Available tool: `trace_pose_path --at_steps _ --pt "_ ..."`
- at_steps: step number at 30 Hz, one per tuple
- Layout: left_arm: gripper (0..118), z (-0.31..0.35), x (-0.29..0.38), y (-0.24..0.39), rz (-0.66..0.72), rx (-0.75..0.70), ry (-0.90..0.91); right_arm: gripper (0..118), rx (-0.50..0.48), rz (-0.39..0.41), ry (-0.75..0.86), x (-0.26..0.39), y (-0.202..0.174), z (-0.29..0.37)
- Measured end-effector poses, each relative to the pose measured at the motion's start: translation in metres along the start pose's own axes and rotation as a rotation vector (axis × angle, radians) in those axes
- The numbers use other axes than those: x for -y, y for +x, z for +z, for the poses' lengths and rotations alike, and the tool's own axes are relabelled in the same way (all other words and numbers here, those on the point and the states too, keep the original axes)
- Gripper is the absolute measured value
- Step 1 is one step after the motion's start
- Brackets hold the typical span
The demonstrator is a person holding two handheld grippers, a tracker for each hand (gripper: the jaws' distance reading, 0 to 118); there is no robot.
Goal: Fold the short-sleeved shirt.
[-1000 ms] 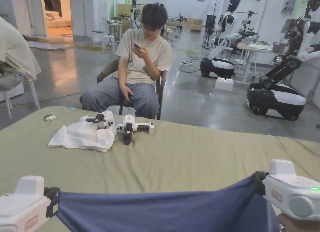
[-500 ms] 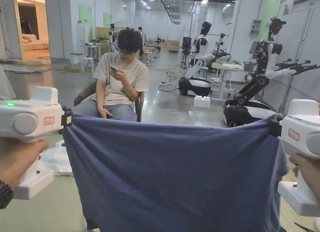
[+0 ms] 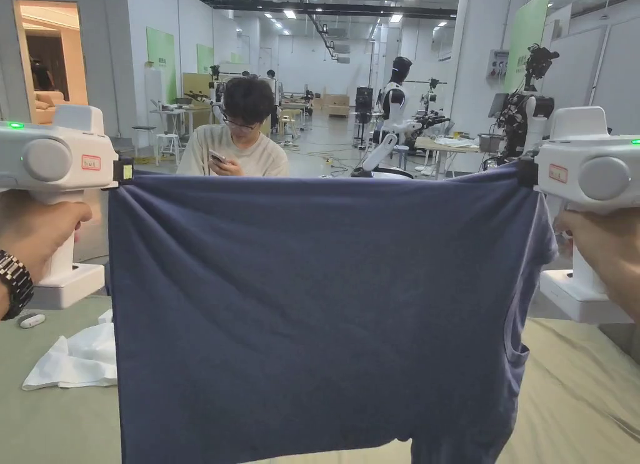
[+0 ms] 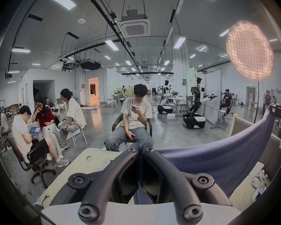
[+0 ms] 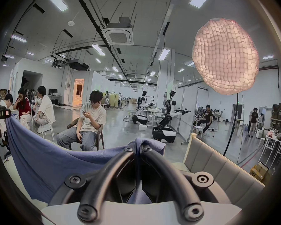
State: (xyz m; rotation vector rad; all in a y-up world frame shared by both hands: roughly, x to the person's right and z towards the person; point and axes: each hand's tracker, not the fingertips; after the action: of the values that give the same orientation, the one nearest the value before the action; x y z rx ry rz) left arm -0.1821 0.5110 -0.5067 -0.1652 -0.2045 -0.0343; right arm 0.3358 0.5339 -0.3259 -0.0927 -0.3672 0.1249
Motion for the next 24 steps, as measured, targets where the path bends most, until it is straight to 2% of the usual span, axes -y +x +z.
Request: trace_pose_path --at_steps 3,9,24 --pt "0 -0.005 -0.007 -0.002 0.024 0.010 0.024 1 0.011 0.014 0.009 -0.002 -0.001 -0.010" --pt "0 -0.010 0.016 0.004 -0.022 0.012 0.001 1 0.018 0.035 -0.008 0.033 -0.004 -0.005" --pt "0 0.091 0.222 -0.004 0.043 0.095 -0.131 1 -0.008 0.031 -0.182 0.216 0.007 0.111"
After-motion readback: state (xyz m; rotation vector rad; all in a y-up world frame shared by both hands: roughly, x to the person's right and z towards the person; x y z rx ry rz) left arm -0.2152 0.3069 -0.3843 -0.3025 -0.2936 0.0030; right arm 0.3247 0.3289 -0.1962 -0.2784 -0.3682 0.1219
